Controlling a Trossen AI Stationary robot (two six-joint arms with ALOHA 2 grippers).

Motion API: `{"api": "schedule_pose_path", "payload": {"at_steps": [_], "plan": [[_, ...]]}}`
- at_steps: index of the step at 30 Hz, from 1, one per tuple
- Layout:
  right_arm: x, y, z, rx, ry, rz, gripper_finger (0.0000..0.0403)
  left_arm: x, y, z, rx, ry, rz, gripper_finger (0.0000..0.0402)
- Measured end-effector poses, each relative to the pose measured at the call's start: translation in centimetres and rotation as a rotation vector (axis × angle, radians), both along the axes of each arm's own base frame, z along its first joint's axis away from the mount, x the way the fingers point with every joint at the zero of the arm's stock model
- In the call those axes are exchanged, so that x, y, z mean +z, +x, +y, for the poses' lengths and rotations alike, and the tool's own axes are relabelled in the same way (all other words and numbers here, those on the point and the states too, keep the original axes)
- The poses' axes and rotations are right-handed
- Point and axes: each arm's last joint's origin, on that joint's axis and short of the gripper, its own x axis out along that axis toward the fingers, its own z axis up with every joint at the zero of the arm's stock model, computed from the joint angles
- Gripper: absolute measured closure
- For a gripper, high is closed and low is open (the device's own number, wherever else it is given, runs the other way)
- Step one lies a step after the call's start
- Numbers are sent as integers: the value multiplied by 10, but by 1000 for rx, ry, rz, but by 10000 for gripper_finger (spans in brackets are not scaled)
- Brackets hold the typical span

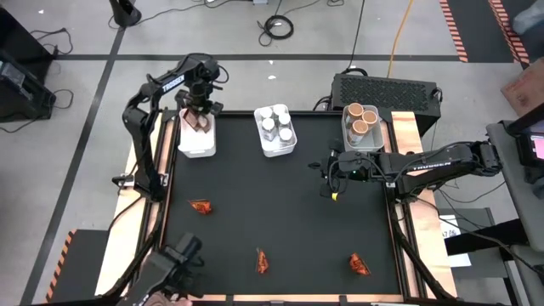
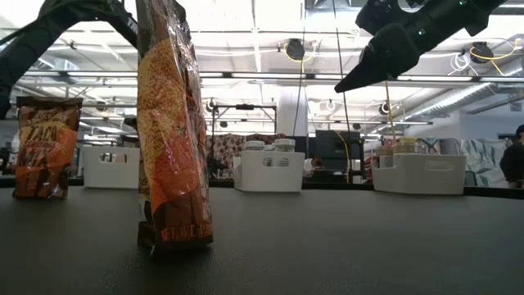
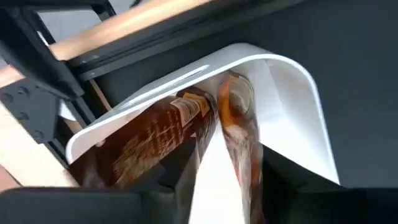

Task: Sort spices by type
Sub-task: Put the orange seasoning pack into the left white bin

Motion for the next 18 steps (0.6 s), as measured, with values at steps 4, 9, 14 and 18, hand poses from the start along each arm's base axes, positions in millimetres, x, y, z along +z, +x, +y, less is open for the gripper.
{"api": "schedule_pose_path", "payload": {"at_steps": [4,9,14,18], "plan": [[0,0,0,0,0,0,403,18,-1,-3,13,49,-20,231],[0,0,0,0,0,0,403,57,-1,-14,2,126,-66,213],[0,0,0,0,0,0,403,102,-2,-40,-29,231,-170,212],[0,0,0,0,0,0,403,133,4,-79,-123,251,-261,212]]}}
